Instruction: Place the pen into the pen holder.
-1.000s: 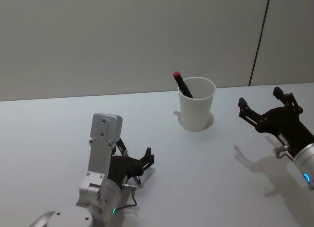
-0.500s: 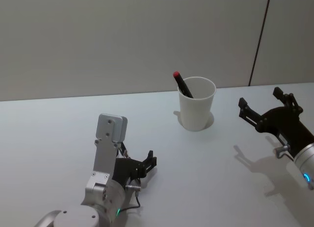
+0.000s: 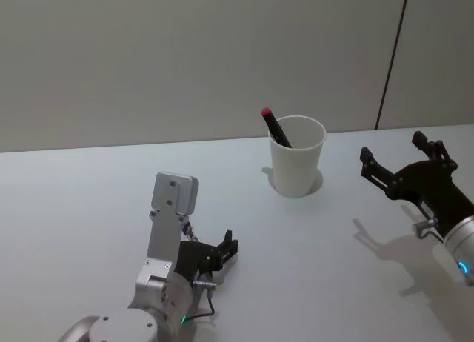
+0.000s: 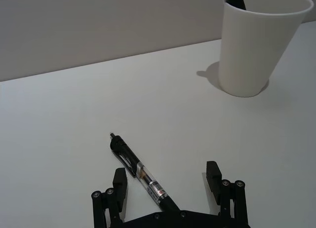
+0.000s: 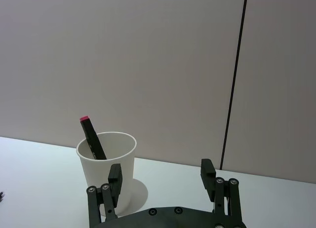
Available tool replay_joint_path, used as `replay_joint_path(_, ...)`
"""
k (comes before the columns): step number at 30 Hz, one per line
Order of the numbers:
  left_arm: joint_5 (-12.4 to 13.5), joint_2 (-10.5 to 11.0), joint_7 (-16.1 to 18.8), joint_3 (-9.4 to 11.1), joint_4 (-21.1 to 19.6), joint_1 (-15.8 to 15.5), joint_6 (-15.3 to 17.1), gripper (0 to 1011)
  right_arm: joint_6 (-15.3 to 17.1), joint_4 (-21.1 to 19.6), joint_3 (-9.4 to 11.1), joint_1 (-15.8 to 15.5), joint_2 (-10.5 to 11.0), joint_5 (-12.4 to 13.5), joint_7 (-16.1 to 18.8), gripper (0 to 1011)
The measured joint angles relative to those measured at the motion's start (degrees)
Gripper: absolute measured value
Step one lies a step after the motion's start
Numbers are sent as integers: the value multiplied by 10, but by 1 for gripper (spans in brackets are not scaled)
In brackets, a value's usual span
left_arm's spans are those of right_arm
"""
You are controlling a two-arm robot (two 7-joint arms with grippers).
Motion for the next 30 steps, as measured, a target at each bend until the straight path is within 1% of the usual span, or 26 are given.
replay_joint_path(15,11,-12,11,-3,-3,3,17,1001,0,0,0,0,0,0,0,1001)
replay_joint_path(30,21,-20,10,-7,-2,4,28,1001,0,0,0,0,0,0,0,1002)
